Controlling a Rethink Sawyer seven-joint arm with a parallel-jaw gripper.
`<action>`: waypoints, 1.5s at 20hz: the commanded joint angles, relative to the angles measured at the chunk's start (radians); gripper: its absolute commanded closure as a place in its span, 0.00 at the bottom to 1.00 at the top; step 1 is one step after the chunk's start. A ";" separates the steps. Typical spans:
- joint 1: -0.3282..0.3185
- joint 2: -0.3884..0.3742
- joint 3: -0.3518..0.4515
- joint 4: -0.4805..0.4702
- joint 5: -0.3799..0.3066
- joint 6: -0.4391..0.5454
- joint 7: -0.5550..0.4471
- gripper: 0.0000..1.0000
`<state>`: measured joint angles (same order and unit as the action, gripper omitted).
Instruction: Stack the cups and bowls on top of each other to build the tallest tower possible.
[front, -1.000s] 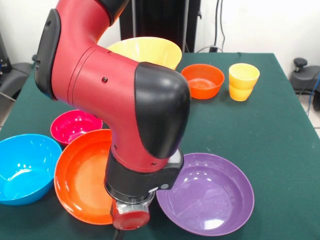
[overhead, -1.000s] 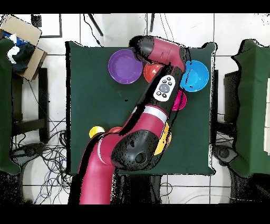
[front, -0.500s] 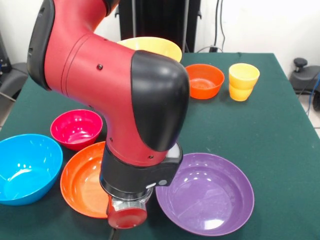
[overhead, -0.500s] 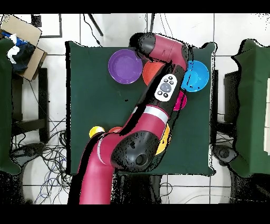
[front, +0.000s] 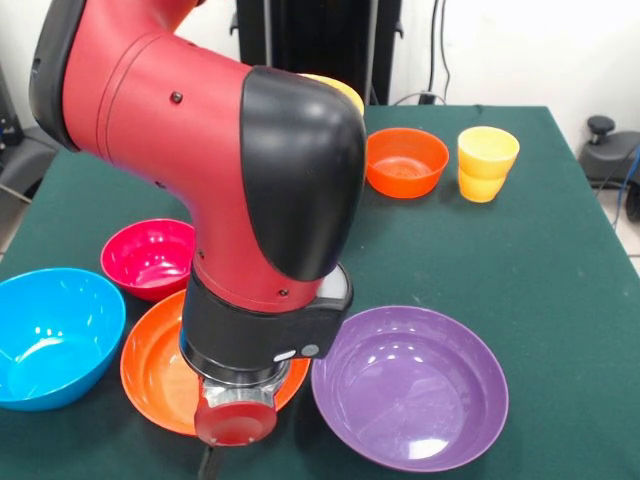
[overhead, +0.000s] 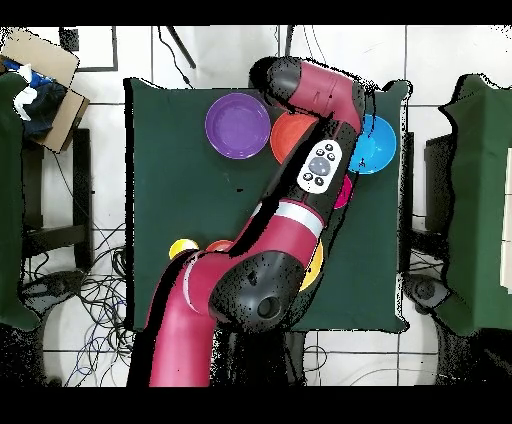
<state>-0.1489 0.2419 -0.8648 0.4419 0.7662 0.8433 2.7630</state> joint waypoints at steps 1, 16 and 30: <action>-0.015 0.003 0.095 0.067 -0.116 0.071 -0.128 0.00; -0.014 0.008 0.084 0.061 -0.116 0.075 -0.115 0.00; -0.009 0.001 0.089 0.078 -0.123 0.068 -0.121 0.00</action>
<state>-0.1492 0.2378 -0.8648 0.4449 0.7662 0.8433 2.7630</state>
